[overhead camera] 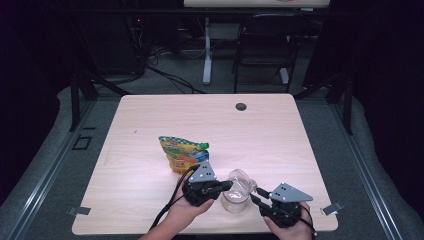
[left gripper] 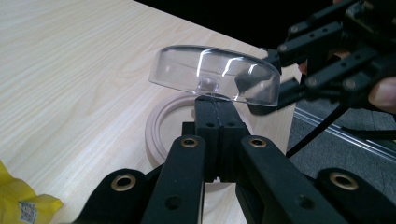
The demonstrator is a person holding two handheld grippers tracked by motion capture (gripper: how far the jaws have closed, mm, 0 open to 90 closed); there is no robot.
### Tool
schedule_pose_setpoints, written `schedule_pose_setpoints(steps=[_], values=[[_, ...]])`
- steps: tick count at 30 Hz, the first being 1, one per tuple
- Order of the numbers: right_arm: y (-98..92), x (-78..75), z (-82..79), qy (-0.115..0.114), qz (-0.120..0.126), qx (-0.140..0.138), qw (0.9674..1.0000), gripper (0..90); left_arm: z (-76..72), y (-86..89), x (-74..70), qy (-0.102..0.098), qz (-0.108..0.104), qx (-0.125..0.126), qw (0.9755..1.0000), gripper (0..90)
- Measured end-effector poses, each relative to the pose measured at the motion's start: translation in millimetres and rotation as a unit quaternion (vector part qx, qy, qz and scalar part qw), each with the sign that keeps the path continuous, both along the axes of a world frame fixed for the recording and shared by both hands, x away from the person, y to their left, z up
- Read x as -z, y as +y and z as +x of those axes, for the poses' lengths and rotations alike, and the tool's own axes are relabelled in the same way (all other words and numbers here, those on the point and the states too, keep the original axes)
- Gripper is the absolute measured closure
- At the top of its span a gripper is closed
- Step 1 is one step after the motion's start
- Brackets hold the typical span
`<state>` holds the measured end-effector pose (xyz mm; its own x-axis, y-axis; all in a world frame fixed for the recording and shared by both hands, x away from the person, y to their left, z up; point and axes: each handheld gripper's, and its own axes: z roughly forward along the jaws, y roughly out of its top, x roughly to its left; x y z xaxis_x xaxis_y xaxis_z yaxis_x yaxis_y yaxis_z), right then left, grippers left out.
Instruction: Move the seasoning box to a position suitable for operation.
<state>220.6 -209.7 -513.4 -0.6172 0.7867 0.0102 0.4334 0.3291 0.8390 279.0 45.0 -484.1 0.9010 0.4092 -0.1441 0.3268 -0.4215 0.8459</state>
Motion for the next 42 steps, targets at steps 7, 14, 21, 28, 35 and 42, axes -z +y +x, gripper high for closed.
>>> schedule_pose_setpoints(steps=[7,14,21,28,35,42], values=[[6.2,1.6,-1.6,-0.011,0.008,-0.01,0.9999,59.6,1.5,-2.4,-2.6,0.0,-0.003,0.0,1.0,90.0],[8.4,-0.5,-2.7,-0.034,0.012,-0.006,0.9993,58.3,2.1,-1.5,-2.0,-0.001,0.002,-0.003,1.0,90.0],[8.6,-2.1,-3.5,-0.045,0.014,-0.004,0.9989,57.5,2.0,2.0,0.9,0.001,0.003,-0.009,1.0,90.0],[8.4,-4.2,-4.5,-0.058,0.018,-0.004,0.9982,57.2,0.9,6.2,6.5,0.004,0.008,-0.013,0.9999,90.0],[4.1,-4.2,-1.5,-0.057,0.026,0.002,0.9981,60.6,-0.5,16.1,9.1,0.006,0.008,-0.022,0.9997,90.0],[-1.7,-4.1,0.2,-0.05,0.049,0.016,0.9974,64.1,-0.1,29.4,13.2,0.007,0.013,-0.032,0.9994,90.0]])
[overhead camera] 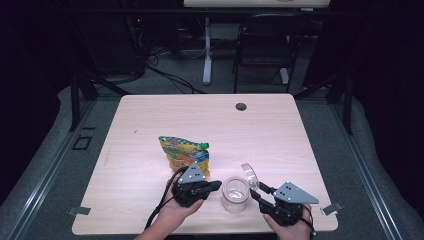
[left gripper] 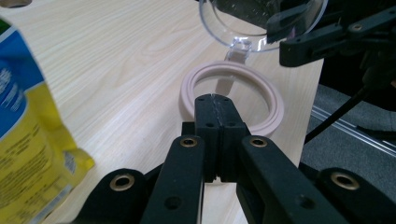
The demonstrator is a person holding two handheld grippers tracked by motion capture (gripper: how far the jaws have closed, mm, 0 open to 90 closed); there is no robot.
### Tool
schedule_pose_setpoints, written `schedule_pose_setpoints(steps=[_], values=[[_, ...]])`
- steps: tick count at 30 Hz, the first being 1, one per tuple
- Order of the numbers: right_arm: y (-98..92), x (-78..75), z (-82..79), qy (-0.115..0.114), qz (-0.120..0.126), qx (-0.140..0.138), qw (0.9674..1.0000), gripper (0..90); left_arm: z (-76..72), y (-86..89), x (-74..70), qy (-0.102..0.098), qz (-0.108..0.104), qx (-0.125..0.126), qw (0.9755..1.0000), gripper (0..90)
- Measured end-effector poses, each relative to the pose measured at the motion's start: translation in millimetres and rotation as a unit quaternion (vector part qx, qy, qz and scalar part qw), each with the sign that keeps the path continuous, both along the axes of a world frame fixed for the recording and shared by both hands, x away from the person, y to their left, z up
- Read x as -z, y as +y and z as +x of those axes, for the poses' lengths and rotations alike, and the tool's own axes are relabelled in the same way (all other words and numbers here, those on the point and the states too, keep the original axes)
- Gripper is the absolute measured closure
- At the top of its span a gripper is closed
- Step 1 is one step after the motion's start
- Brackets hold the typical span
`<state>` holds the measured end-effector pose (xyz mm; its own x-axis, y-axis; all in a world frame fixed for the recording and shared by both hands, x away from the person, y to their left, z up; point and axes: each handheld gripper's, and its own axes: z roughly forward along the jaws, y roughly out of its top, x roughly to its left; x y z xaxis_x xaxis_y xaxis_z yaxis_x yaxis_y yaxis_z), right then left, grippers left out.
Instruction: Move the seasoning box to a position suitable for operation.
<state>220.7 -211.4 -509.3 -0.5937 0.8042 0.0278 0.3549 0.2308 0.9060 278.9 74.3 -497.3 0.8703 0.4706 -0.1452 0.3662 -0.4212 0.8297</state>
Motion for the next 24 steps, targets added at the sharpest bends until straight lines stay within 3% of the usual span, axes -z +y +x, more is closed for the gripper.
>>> schedule_pose_setpoints(steps=[9,15,24], values=[[-0.1,4.0,6.0,0.006,-0.002,0.002,1.0,64.7,-1.0,22.4,6.1,0.005,0.003,-0.021,0.9998,89.2],[-3.2,6.2,11.2,0.017,0.013,0.008,0.9997,66.7,-3.2,45.3,12.1,0.011,0.007,-0.04,0.9991,88.4],[-8.2,10.0,19.3,0.03,0.033,0.017,0.9989,69.3,-6.2,86.5,19.3,0.019,-0.001,-0.086,0.9961,87.2]])
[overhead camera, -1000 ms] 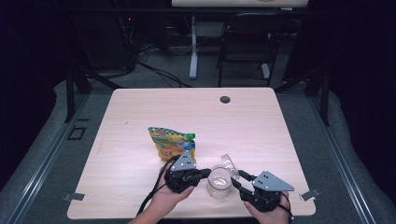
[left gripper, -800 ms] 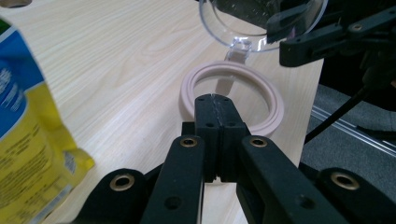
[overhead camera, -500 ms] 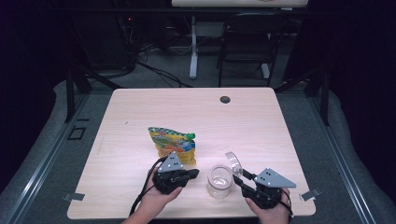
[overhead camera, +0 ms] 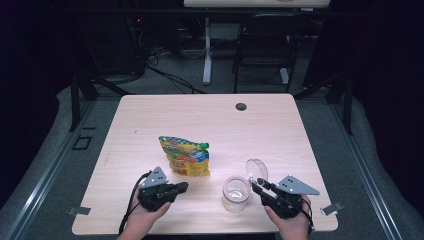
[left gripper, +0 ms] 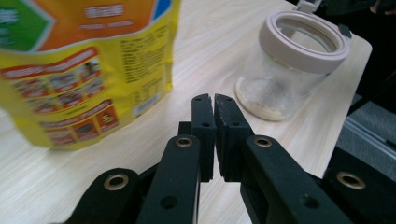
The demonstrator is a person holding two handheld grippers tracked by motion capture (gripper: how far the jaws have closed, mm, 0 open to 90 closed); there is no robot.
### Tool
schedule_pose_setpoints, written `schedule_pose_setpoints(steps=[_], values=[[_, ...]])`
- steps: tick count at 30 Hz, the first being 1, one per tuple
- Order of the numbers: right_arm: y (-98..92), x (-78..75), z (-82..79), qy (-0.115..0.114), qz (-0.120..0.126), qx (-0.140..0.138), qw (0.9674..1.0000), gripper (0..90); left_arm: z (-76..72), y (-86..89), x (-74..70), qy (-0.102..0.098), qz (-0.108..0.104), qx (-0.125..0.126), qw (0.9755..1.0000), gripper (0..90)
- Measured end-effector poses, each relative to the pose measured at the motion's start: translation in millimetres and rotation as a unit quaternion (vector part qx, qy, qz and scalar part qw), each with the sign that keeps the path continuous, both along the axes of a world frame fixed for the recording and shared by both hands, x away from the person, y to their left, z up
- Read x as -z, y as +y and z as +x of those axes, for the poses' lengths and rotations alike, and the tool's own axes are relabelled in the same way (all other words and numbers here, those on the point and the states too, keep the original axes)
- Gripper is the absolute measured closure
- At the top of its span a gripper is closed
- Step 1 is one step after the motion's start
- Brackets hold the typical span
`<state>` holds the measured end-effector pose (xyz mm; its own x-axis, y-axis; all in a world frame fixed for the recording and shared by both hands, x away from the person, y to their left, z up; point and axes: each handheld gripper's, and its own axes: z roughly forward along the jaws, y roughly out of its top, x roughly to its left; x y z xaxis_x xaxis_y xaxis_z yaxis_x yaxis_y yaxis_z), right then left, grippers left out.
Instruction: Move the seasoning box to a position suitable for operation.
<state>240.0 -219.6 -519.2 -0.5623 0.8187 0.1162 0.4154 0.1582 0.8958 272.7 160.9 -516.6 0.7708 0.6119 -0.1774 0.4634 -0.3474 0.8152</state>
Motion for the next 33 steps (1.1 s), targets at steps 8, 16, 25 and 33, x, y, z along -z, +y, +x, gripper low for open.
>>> schedule_pose_setpoints(steps=[8,16,25,33], values=[[1.3,2.9,8.9,0.011,0.014,-0.003,0.9998,69.4,-1.3,10.8,5.0,0.003,0.001,-0.018,0.9998,85.3],[2.5,7.0,19.5,0.017,0.027,-0.009,0.9994,72.3,-3.5,11.8,9.6,0.007,0.002,-0.025,0.9997,84.1],[4.5,8.8,33.2,0.015,0.041,-0.013,0.999,74.0,-4.8,28.5,4.8,-0.01,0.004,-0.054,0.9985,83.0],[3.7,10.0,37.6,0.017,0.049,-0.016,0.9985,73.7,3.1,45.9,7.3,-0.003,-0.012,-0.068,0.9976,80.5]])
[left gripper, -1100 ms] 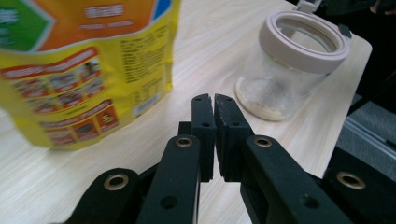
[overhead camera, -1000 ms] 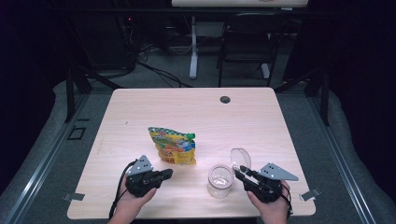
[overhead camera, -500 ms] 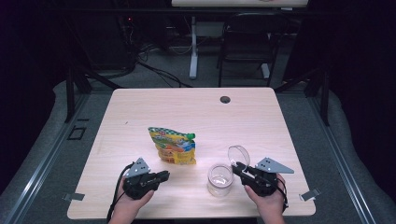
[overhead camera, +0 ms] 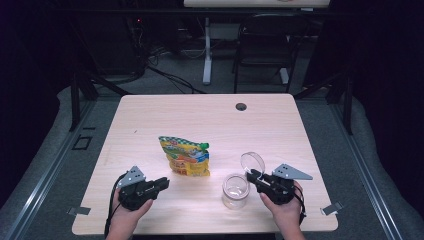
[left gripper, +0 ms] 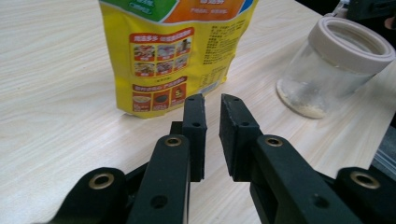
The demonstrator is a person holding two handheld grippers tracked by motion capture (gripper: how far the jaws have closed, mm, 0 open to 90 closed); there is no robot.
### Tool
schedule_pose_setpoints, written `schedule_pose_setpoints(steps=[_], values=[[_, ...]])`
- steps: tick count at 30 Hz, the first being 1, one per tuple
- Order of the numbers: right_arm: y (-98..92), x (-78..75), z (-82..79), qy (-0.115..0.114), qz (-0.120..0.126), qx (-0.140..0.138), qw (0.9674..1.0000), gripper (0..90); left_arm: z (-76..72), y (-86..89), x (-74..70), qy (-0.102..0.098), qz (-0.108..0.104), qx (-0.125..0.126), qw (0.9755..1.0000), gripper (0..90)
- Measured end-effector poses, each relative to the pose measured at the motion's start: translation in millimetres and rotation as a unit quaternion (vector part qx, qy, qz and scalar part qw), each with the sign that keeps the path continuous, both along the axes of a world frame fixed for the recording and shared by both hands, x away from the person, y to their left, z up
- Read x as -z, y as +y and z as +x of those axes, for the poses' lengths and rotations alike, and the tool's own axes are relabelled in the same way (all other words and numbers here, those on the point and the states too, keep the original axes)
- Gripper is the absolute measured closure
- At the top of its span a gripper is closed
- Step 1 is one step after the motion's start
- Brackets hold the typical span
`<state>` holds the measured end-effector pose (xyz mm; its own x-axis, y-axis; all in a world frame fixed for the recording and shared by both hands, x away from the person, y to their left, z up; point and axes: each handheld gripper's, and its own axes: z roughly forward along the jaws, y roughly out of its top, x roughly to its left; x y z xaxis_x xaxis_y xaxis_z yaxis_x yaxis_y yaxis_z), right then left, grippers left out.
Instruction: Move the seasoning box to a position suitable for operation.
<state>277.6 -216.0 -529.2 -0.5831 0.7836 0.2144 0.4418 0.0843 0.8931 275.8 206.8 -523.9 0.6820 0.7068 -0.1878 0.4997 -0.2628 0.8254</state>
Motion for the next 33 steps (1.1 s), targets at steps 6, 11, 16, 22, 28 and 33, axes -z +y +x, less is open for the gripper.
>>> schedule_pose_setpoints(steps=[6,11,16,22,28,33], values=[[-1.8,-0.1,-4.4,0.001,-0.004,-0.003,1.0,70.1,7.9,3.7,4.2,0.0,0.004,0.001,1.0,73.5],[-4.7,-0.6,-10.8,-0.003,-0.002,-0.003,1.0,67.3,22.8,5.2,10.0,0.009,-0.007,0.012,0.9999,59.9],[-10.5,-1.1,-13.6,-0.003,0.0,0.001,1.0,66.7,39.3,4.1,16.1,0.012,-0.008,0.005,0.9999,52.2],[-14.2,0.3,-12.2,0.001,0.006,0.005,1.0,66.2,56.6,3.2,17.6,0.005,0.009,0.005,0.9999,47.5],[-14.1,1.8,-12.3,0.003,0.007,0.006,1.0,65.7,72.2,1.7,18.9,0.009,-0.006,0.019,0.9998,45.5],[-13.9,2.9,-13.3,0.005,0.008,0.006,0.9999,65.7,81.2,-3.1,20.5,0.008,0.005,0.023,0.9997,43.5]])
